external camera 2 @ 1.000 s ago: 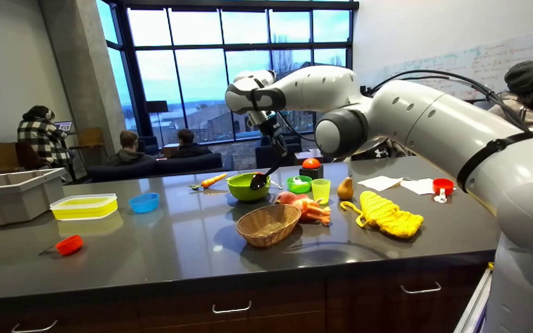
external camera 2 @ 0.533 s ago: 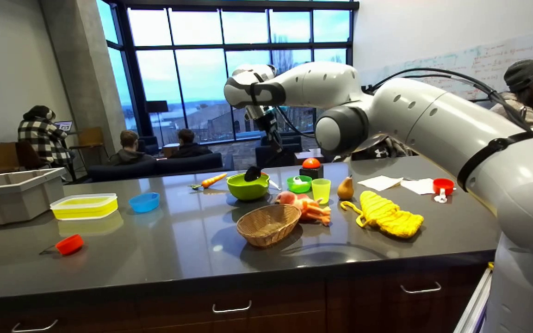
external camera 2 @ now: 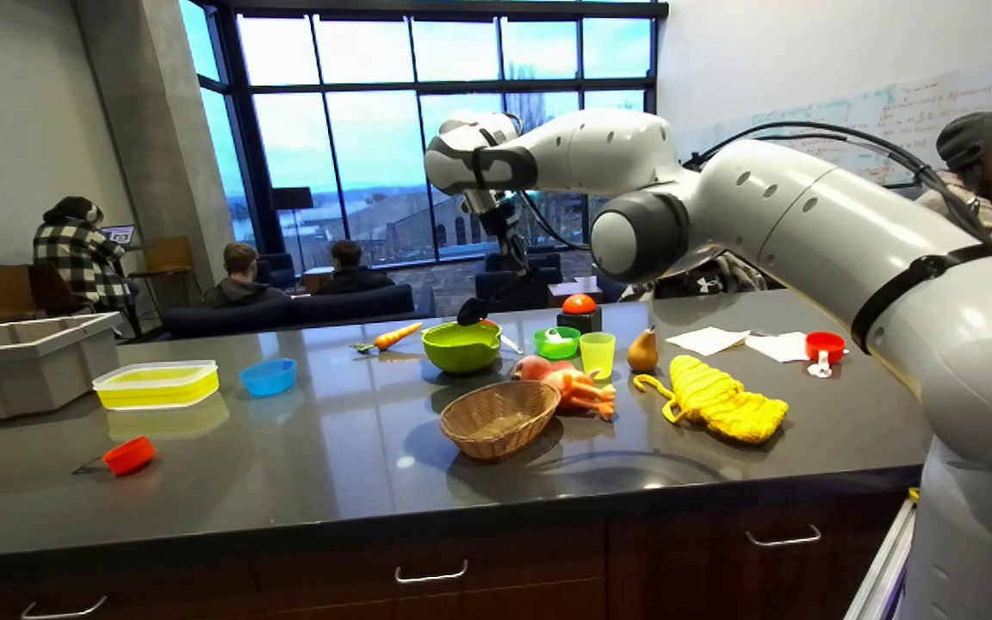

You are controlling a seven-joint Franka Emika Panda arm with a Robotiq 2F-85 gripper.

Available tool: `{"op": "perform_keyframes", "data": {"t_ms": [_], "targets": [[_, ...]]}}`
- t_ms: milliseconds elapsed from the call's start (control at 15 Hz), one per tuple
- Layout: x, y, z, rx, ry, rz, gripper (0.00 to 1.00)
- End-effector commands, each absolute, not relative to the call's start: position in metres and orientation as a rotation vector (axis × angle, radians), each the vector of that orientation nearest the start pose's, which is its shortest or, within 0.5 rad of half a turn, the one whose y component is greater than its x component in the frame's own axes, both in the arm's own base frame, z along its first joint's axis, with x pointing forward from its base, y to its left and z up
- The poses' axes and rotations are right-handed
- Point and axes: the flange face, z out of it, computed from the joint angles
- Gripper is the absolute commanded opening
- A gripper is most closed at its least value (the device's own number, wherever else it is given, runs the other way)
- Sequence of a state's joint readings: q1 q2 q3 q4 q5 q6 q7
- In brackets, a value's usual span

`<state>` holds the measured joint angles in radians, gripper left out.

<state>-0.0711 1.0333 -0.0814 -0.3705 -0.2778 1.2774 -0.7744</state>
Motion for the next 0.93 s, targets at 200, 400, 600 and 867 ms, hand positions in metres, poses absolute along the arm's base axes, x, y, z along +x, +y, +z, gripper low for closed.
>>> {"op": "perform_keyframes", "data": {"t_ms": [200,400,600,867], "targets": [[0.745,-0.127,0.430,-3.233,-0.846,0.487,0.01],[0.745,-0.129,0.422,-3.237,-0.813,0.510,0.35],[0.746,-0.127,0.420,-3.239,-0.789,0.512,0.54],[0.747,-0.127,0.423,-3.260,-0.777,0.484,0.82]]}}
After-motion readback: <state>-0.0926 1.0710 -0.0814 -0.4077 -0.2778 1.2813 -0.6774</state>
